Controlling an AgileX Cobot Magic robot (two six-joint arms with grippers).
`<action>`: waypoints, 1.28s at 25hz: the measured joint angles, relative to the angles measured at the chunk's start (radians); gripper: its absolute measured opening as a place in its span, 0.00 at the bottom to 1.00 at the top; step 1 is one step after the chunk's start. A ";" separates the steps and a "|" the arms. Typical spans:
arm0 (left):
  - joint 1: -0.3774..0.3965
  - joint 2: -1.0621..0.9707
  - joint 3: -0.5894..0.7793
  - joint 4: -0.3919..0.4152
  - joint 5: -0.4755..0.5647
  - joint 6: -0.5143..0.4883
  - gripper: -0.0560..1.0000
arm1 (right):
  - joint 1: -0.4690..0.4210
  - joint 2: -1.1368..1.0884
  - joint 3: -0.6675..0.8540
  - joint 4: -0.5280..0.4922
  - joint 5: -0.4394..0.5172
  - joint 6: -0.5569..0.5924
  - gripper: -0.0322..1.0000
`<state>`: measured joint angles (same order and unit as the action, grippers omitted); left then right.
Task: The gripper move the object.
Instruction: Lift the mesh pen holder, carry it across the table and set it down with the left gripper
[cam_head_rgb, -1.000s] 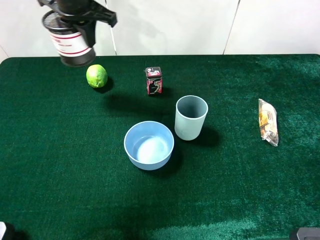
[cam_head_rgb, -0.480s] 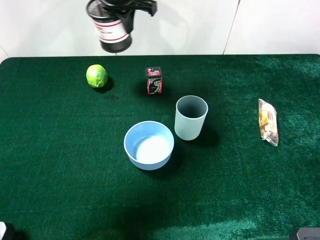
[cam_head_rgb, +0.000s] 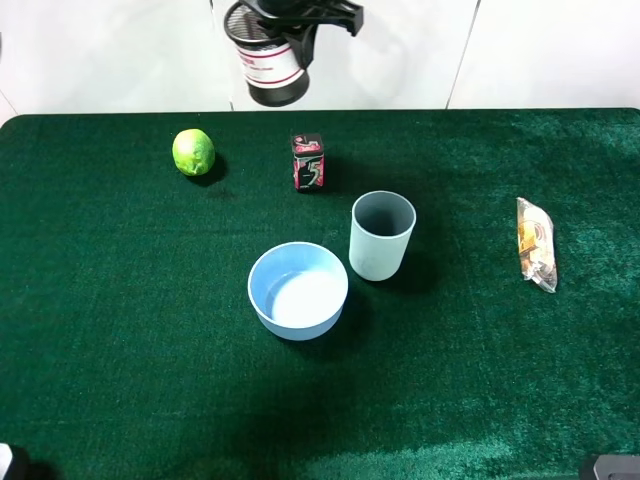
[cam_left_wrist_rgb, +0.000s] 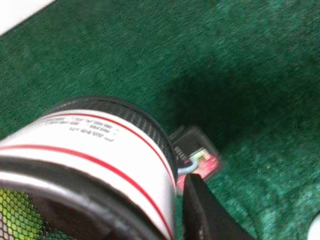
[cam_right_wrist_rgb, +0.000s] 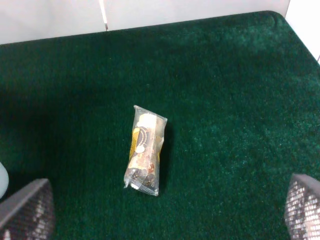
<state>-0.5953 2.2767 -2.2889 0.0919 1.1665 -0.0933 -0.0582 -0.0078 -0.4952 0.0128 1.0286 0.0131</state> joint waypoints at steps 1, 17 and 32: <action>-0.004 0.002 -0.004 -0.001 0.000 -0.001 0.16 | 0.000 0.000 0.000 0.000 0.000 0.000 0.70; -0.087 0.078 -0.023 -0.005 -0.183 -0.012 0.16 | 0.000 0.000 0.000 0.001 0.000 0.000 0.70; -0.142 0.190 -0.025 -0.014 -0.336 -0.022 0.16 | 0.000 0.000 0.000 0.001 0.000 0.000 0.70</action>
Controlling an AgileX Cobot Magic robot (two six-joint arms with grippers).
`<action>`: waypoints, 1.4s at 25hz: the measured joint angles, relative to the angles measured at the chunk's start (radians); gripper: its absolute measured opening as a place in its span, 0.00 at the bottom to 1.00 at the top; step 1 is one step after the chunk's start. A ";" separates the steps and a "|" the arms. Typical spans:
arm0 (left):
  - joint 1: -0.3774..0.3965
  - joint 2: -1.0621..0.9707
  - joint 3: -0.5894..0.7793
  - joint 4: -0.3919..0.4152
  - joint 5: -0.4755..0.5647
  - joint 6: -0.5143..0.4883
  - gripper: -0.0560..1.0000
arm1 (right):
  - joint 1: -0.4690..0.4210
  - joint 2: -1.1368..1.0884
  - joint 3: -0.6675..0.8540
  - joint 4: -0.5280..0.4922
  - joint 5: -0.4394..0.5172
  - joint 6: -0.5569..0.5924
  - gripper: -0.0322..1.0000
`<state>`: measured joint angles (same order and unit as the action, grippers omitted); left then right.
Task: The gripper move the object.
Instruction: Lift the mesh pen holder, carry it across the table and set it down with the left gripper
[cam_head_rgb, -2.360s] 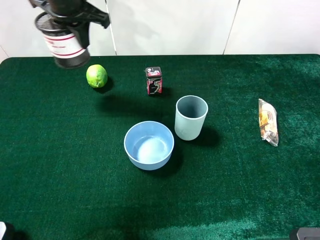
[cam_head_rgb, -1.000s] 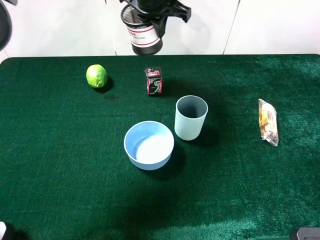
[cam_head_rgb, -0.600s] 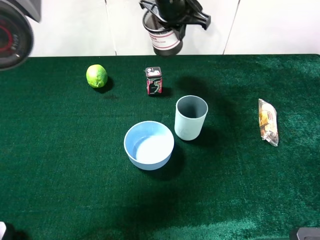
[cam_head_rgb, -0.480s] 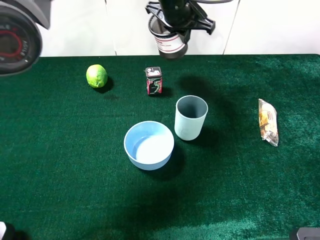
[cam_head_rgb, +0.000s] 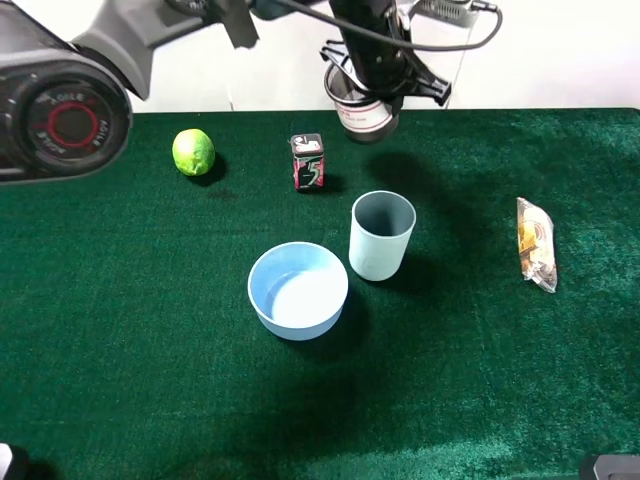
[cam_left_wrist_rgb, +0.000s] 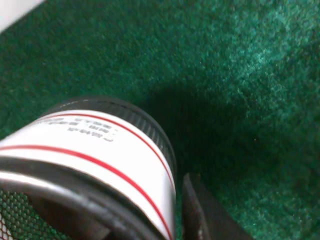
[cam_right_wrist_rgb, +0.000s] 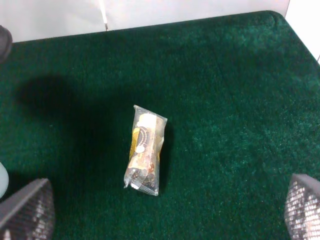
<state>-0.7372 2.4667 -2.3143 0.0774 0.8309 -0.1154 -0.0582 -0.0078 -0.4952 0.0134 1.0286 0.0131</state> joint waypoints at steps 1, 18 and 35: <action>0.000 0.008 0.000 0.000 -0.005 0.000 0.16 | 0.000 0.000 0.000 0.000 0.000 0.000 0.70; -0.004 0.069 0.000 -0.061 -0.048 0.005 0.16 | 0.000 0.000 0.000 0.000 0.000 0.000 0.70; -0.004 0.069 0.000 -0.077 -0.018 0.007 0.22 | 0.000 0.000 0.000 0.000 0.000 0.000 0.70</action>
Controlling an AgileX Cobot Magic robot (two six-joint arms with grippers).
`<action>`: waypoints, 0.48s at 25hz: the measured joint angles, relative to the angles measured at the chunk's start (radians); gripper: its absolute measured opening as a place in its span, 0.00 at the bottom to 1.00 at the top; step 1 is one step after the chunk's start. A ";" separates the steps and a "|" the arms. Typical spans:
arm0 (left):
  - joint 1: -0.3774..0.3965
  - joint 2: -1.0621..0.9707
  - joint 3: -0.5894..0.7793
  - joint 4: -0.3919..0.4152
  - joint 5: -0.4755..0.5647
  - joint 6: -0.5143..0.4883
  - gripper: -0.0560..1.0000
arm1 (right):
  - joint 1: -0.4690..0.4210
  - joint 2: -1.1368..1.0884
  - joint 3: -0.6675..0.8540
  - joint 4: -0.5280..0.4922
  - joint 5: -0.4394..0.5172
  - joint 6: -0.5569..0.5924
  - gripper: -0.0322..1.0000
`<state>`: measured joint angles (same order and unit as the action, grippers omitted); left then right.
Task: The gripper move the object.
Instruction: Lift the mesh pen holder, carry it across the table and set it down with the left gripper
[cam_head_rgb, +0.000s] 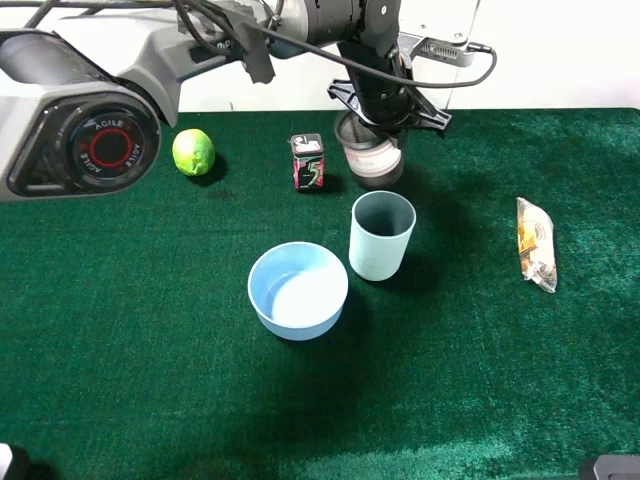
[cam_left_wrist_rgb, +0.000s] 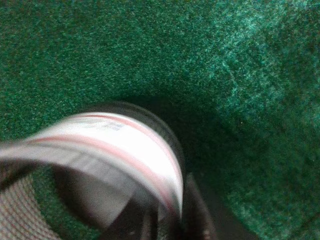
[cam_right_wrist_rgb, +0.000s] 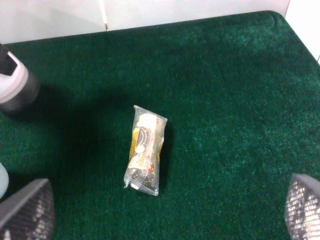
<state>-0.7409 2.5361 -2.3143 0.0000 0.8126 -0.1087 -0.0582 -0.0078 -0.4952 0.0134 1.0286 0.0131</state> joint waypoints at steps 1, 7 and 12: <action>0.000 0.000 0.000 0.000 0.000 0.000 0.26 | 0.000 0.000 0.000 0.000 0.000 0.000 0.70; 0.000 0.000 0.000 0.000 0.001 0.000 0.50 | 0.000 0.000 0.000 0.000 0.000 0.001 0.70; 0.000 0.000 0.000 0.000 -0.006 0.000 0.63 | 0.000 0.000 0.000 0.000 0.000 0.002 0.70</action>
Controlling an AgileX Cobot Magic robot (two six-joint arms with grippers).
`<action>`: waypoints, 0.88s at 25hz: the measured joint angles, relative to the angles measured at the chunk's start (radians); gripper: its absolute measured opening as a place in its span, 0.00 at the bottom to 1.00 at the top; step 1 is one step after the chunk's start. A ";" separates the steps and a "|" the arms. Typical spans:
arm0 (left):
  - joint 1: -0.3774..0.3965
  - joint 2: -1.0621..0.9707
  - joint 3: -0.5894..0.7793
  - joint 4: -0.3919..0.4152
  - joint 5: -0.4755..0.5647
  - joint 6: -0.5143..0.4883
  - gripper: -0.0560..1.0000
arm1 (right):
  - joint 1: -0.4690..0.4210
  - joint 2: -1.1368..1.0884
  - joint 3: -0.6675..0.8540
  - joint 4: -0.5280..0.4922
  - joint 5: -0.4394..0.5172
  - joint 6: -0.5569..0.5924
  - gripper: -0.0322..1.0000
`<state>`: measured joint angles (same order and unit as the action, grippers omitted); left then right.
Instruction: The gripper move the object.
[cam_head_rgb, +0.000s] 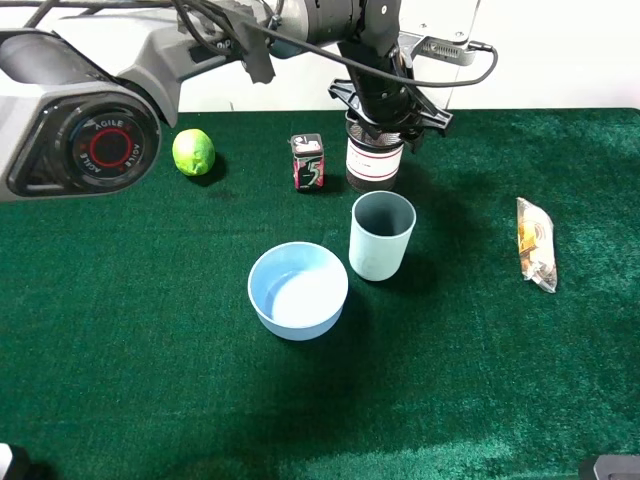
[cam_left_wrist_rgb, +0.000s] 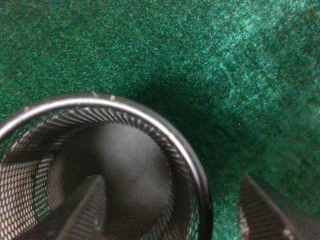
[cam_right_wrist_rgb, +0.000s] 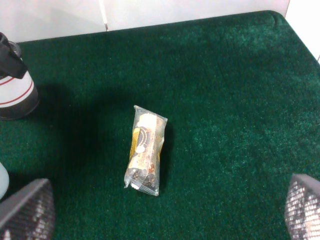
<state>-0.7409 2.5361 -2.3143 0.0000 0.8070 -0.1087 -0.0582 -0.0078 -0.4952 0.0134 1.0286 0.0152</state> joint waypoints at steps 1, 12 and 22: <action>0.000 0.000 0.000 0.000 -0.003 0.000 0.64 | 0.000 0.000 0.000 0.000 0.000 0.000 0.70; 0.000 -0.006 -0.009 0.000 0.015 0.000 0.73 | 0.000 0.000 0.000 0.000 0.000 0.000 0.70; 0.000 -0.073 -0.017 0.000 0.151 0.000 0.77 | 0.000 0.000 0.000 0.000 0.000 0.000 0.70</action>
<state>-0.7409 2.4631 -2.3314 0.0000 0.9580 -0.1085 -0.0582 -0.0078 -0.4952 0.0134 1.0286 0.0152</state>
